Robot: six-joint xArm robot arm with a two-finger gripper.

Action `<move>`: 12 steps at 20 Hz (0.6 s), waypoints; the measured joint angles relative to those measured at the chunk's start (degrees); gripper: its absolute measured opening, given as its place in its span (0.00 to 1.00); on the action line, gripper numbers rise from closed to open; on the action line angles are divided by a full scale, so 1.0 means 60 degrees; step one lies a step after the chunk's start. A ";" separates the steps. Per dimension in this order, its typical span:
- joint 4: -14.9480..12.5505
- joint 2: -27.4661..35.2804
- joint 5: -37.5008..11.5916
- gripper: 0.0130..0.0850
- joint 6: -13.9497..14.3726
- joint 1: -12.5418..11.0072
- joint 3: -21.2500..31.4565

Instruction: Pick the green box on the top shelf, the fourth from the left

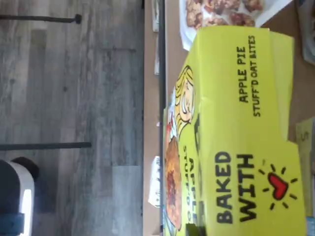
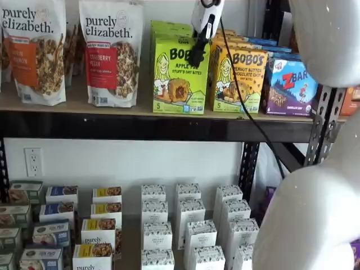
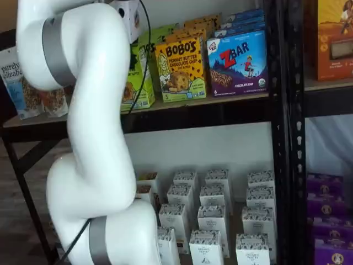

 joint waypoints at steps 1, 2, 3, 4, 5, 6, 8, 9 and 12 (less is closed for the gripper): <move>0.0002 -0.0080 0.0042 0.11 -0.0002 -0.0006 0.0071; 0.0006 -0.0184 0.0069 0.11 -0.0007 -0.0012 0.0169; 0.0021 -0.0302 0.0093 0.11 -0.0011 -0.0019 0.0282; 0.0038 -0.0402 0.0110 0.11 -0.0012 -0.0022 0.0378; 0.0064 -0.0514 0.0148 0.11 -0.0009 -0.0025 0.0474; 0.0096 -0.0613 0.0194 0.11 0.0000 -0.0025 0.0550; 0.0153 -0.0813 0.0278 0.11 0.0034 -0.0013 0.0690; 0.0180 -0.0924 0.0331 0.11 0.0058 -0.0001 0.0760; 0.0188 -0.1198 0.0467 0.11 0.0120 0.0035 0.0911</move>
